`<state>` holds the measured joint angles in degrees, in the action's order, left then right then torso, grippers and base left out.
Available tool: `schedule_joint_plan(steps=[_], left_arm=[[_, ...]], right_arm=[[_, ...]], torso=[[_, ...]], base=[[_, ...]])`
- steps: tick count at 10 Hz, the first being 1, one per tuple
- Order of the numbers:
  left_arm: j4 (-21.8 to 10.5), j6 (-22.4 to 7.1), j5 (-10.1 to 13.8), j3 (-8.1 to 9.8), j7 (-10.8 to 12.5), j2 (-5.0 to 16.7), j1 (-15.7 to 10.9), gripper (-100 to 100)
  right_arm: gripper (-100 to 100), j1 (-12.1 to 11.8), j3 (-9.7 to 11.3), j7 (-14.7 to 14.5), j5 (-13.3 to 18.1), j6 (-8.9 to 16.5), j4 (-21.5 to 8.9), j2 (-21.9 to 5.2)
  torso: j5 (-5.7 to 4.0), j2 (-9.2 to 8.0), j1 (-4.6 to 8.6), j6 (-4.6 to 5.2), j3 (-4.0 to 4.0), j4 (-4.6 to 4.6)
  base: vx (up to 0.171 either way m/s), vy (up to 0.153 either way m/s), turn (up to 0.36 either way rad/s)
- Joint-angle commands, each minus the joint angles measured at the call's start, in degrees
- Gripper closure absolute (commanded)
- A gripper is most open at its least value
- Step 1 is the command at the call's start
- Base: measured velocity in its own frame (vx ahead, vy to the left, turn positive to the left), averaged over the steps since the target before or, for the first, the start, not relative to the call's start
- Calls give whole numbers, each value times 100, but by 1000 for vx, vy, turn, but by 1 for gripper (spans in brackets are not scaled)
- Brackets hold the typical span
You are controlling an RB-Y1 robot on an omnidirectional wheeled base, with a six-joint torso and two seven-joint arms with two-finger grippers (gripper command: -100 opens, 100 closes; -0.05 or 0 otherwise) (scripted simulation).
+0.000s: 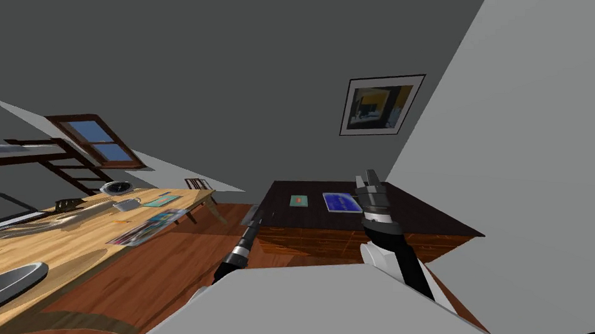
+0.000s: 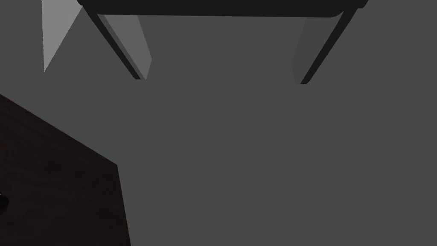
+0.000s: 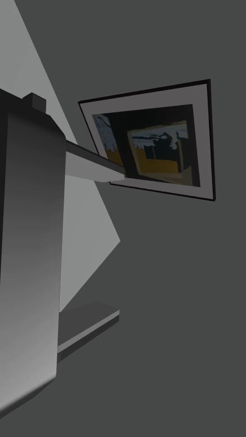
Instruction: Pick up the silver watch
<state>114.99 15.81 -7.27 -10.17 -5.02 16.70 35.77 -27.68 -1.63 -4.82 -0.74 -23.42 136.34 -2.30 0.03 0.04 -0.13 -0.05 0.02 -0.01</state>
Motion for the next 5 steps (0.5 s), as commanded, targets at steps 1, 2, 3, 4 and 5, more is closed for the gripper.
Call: schedule_joint_plan(steps=[1,2,3,4,5], left_arm=[[-155,-237,-49,-87,73,171,8,-100],[-339,-392,-101,-176,111,292,-9,-100],[-339,-409,-101,-176,111,292,-9,-100],[-527,-585,-153,-264,148,412,-34,-100],[-527,-585,-153,-264,148,412,-34,-100]], right_arm=[[0,0,0,0,0,0,0,0],[0,1,1,0,0,0,0,0],[0,1,1,0,0,0,0,0],[0,0,0,0,0,0,0,0],[0,0,0,0,0,0,0,0]], torso=[[0,0,0,0,0,0],[-1,0,4,4,0,0],[-1,0,1,5,0,0],[0,0,0,0,0,0],[0,0,-1,-1,0,-1]], base=[[6,16,-197],[5,24,-367],[2,30,-121],[3,29,-279],[2,17,-9]])
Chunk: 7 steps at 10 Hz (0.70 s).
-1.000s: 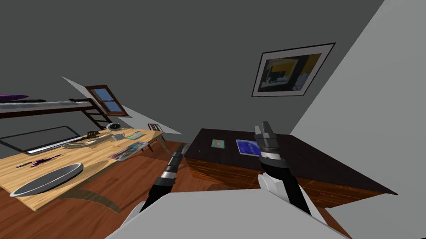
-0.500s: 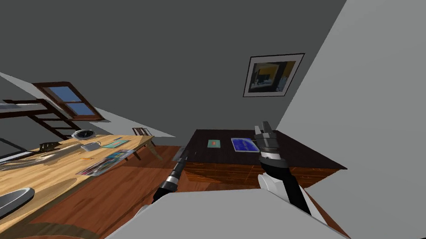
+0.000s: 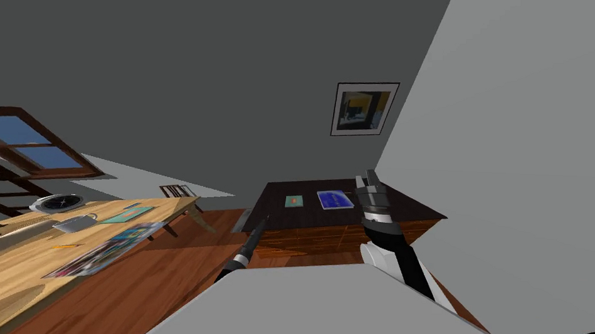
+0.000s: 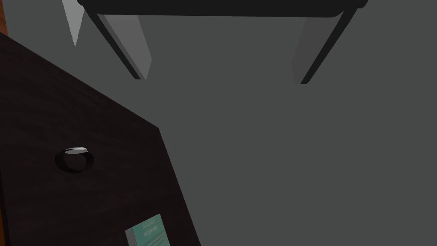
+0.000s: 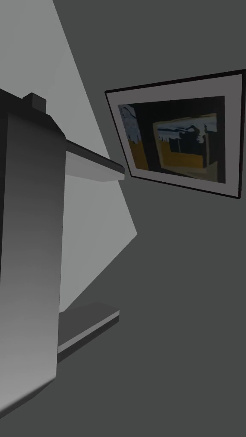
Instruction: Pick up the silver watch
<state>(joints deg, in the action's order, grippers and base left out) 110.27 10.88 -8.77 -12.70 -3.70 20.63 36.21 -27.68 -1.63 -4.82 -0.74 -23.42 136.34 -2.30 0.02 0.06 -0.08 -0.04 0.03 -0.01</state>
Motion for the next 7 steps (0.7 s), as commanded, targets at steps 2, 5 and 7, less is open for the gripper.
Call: schedule_joint_plan(steps=[2,5,7], left_arm=[[-247,-273,-54,-97,49,137,-113,-100],[-637,-644,-157,-265,111,372,-209,-100],[-833,-833,-207,-346,138,488,-271,-100]], right_arm=[[0,1,1,0,0,0,0,0],[0,0,0,0,0,0,0,0],[0,1,0,0,0,0,0,0]], torso=[[-1,1,0,3,1,0],[0,-1,-1,-1,0,0],[1,0,-6,4,0,0]], base=[[5,15,-187],[1,19,-205],[3,32,-256]])
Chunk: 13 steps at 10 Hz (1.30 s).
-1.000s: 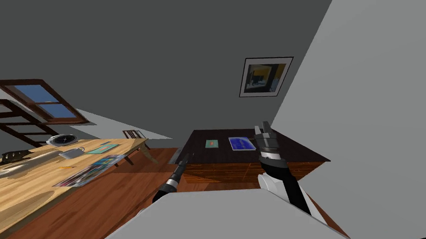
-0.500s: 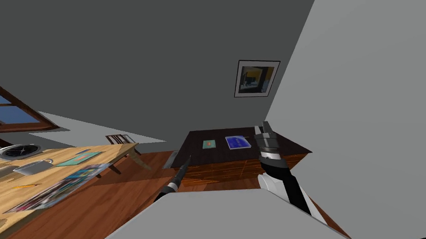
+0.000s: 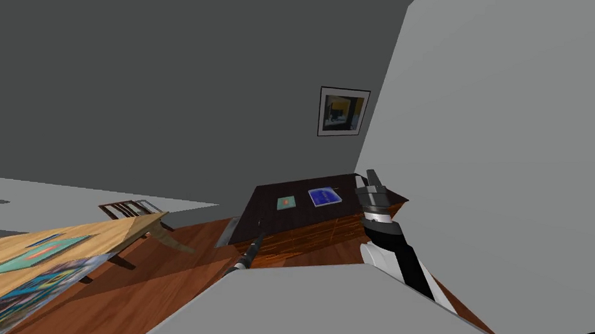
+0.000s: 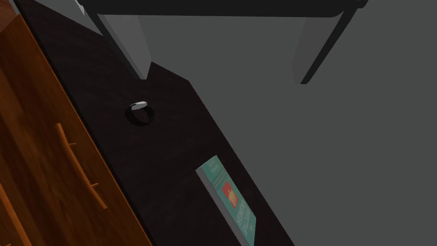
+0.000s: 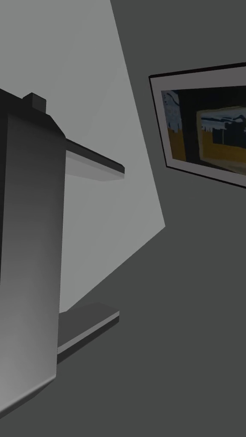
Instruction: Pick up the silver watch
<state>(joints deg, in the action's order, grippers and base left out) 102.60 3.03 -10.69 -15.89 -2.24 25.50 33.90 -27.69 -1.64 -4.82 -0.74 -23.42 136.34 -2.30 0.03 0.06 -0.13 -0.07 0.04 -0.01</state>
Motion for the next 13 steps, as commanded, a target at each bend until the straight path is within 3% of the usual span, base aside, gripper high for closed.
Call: schedule_joint_plan(steps=[1,13], left_arm=[[-262,-237,-64,-105,17,116,-110,-100],[-1758,-1707,-397,-601,116,925,-913,-100]], right_arm=[[0,0,0,0,0,0,0,0],[0,-1,0,0,0,0,0,0]], torso=[[0,0,0,0,0,0],[-1,5,2,-2,3,-1]], base=[[4,21,-200],[1,26,-215]])
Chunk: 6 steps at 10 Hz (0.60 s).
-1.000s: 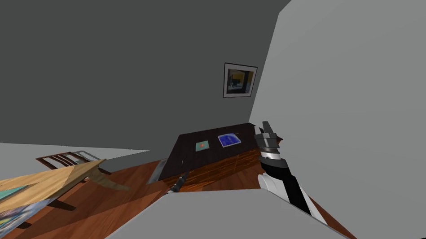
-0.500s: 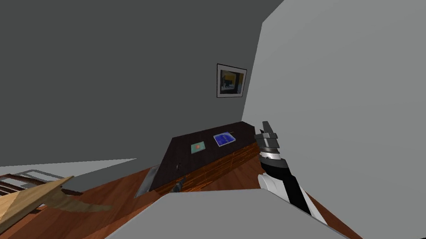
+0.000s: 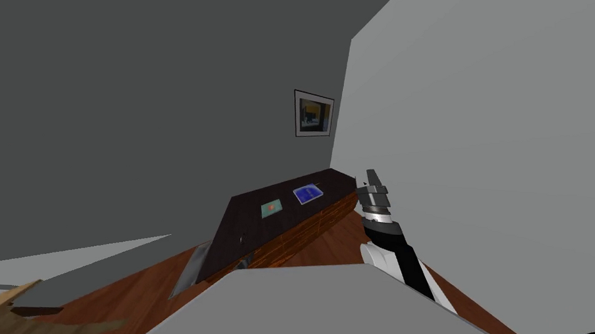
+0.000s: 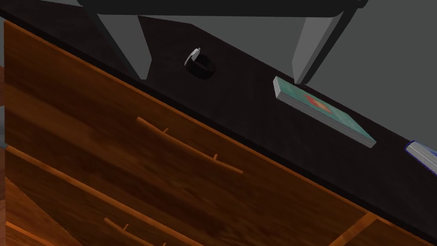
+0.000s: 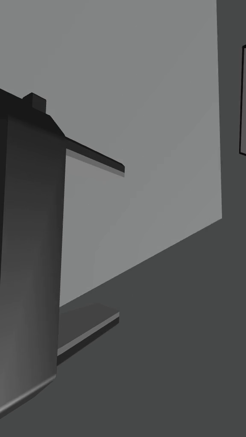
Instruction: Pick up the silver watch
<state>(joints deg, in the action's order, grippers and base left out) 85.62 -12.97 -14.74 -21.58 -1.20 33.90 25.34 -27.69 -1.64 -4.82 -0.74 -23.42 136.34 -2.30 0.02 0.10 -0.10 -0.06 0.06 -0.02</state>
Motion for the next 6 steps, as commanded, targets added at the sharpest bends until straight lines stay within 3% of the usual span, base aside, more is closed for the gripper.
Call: schedule_joint_plan(steps=[1,2,6], left_arm=[[-228,-273,-23,-76,13,165,-176,-100],[-228,-273,-23,-76,13,165,-176,-100],[-809,-849,-127,-212,2,425,-639,-100]], right_arm=[[0,0,0,0,0,0,0,0],[0,0,0,0,0,0,0,0],[0,0,0,0,0,0,0,0]], torso=[[0,0,0,0,0,0],[0,0,-3,0,0,0],[1,5,-4,0,3,-1]], base=[[0,27,-300],[0,27,-108],[6,27,-210]])
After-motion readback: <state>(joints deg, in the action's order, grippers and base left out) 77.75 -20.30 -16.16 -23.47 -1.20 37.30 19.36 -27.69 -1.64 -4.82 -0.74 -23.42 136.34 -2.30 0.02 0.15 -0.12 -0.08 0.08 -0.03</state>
